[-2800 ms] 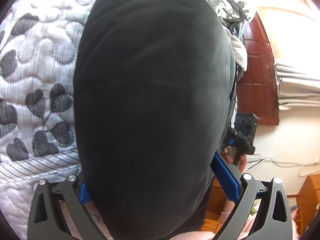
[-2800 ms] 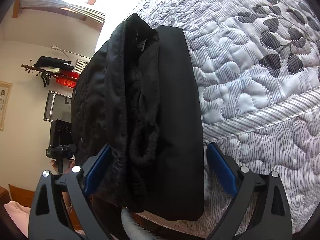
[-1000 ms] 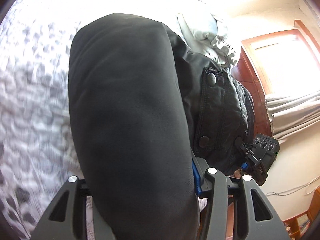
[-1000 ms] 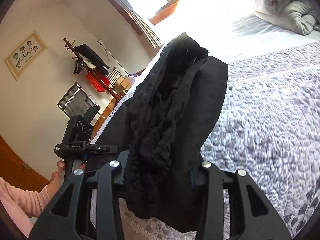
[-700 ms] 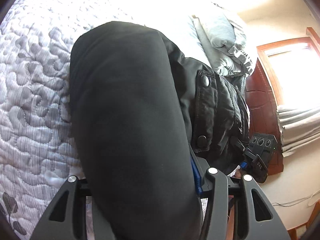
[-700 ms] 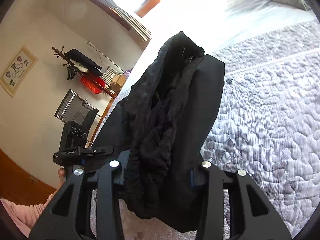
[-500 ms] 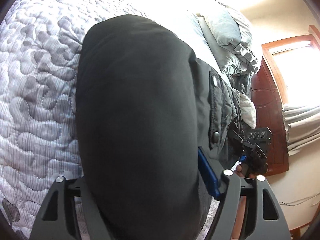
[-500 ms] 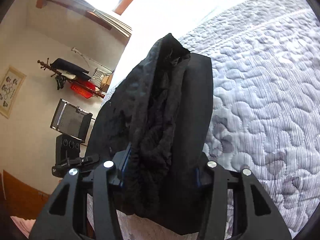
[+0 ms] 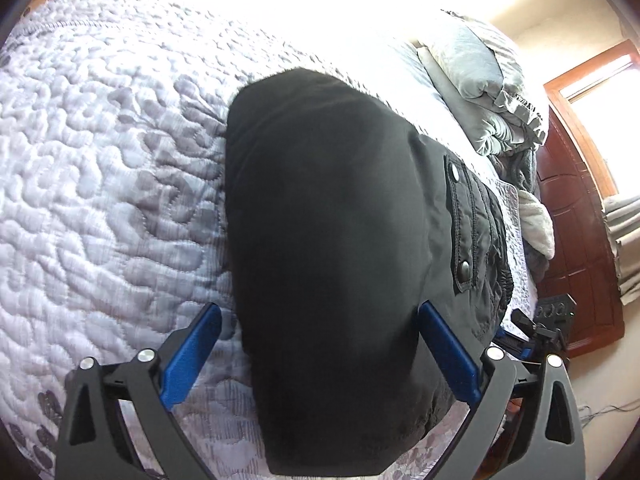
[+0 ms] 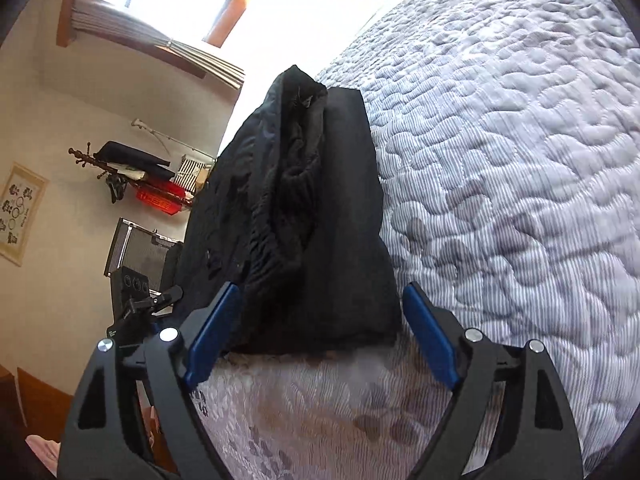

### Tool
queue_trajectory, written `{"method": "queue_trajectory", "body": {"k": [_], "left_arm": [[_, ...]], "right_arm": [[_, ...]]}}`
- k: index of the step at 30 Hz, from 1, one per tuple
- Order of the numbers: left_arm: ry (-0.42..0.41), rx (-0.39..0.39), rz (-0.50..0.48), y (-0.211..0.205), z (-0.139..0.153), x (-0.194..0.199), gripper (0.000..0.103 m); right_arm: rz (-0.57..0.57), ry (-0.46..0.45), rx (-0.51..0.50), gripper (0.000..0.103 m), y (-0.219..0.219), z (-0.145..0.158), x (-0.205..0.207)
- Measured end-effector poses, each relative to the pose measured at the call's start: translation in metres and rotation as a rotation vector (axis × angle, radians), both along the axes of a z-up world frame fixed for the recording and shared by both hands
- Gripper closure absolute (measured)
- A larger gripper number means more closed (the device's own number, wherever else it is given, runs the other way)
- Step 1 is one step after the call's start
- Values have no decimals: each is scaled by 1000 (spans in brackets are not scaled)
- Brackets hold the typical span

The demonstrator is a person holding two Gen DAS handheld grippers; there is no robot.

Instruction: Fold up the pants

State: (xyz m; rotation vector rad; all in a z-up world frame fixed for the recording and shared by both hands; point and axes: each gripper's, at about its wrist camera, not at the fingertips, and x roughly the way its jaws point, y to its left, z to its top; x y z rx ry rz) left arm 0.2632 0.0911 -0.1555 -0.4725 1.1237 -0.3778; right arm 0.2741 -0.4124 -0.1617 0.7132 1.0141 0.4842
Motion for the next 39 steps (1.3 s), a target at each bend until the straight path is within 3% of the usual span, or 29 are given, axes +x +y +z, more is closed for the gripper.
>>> {"method": "queue_trajectory", "body": {"k": [5, 13, 23, 39], "left_arm": [[-103, 150, 34, -5, 32, -34, 4], [-195, 351, 37, -42, 62, -97, 4], [-205, 401, 28, -69, 77, -143, 4], [-209, 437, -9, -88, 84, -173, 4]], "right_arm": [[-50, -61, -247, 12, 21, 41, -40], [-108, -91, -516, 8, 69, 71, -91], [-108, -97, -640, 8, 108, 82, -131], [-78, -123, -707, 8, 129, 97, -154]]}}
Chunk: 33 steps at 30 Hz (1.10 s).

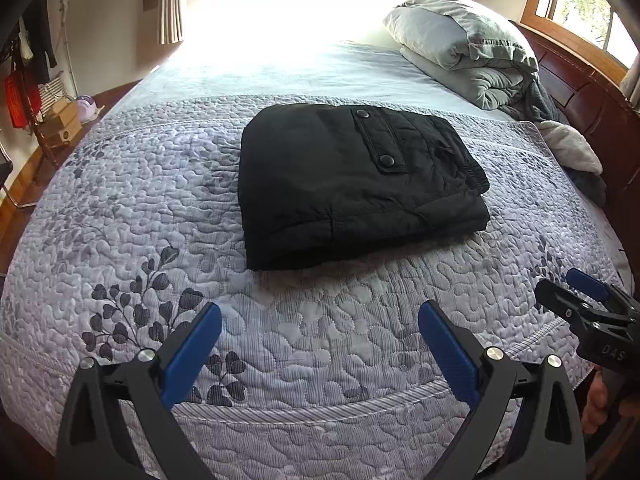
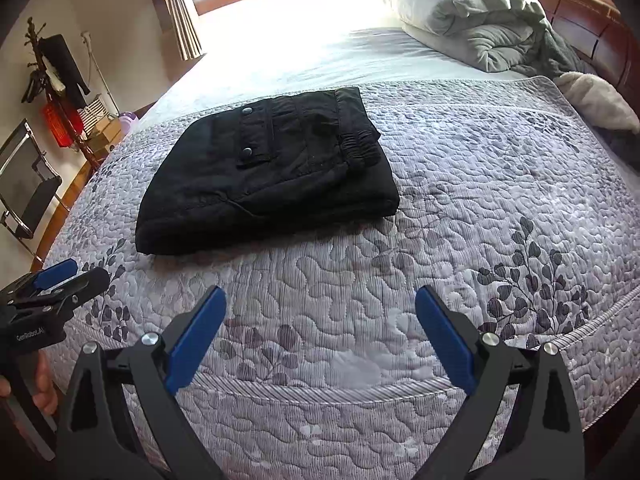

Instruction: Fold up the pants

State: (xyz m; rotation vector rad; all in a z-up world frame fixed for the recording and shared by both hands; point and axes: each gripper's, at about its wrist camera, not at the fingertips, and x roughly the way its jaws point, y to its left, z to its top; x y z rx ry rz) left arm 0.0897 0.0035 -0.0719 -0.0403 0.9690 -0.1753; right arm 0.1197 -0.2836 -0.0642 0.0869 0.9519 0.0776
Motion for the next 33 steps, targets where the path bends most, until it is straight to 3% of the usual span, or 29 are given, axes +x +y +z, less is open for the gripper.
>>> {"method": "queue_trajectory", "body": {"k": [18, 33], "left_arm": [[-38, 47, -3, -10, 9, -7, 4], [-24, 79, 9, -10, -1, -2, 4]], "right_arm": [[-2, 5, -5, 7, 4, -1, 4], [-16, 17, -19, 7, 0, -7, 11]]}}
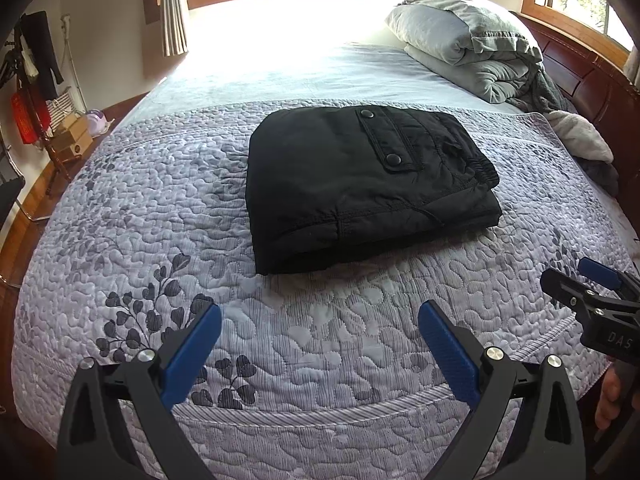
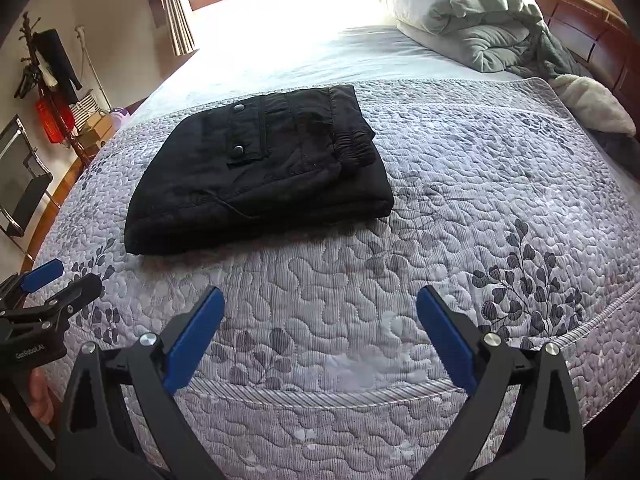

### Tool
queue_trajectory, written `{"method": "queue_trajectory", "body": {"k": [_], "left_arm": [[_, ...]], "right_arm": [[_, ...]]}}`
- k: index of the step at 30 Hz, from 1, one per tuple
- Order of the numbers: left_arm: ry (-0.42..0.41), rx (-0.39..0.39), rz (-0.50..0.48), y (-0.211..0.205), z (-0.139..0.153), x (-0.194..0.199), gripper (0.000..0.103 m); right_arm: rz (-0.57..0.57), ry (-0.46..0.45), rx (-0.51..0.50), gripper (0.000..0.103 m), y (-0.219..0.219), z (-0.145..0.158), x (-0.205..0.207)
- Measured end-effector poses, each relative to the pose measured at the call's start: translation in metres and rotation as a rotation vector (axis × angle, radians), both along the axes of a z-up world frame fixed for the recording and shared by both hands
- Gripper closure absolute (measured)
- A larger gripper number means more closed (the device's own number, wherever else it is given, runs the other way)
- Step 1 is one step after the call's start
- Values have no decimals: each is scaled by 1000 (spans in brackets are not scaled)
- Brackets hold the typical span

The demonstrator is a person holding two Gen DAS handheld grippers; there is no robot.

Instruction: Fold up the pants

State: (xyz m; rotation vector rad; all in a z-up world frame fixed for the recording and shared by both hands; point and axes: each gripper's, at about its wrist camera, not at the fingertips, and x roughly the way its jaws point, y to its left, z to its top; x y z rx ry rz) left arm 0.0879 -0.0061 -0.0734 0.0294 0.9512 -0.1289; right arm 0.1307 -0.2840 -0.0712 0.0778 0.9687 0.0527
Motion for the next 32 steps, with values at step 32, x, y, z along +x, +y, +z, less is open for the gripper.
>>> {"method": "queue_trajectory", "body": {"k": [32], "left_arm": [[1, 29, 3, -2, 0, 2, 4]], "right_arm": [[-1, 24, 4, 6, -1, -9, 1]]}}
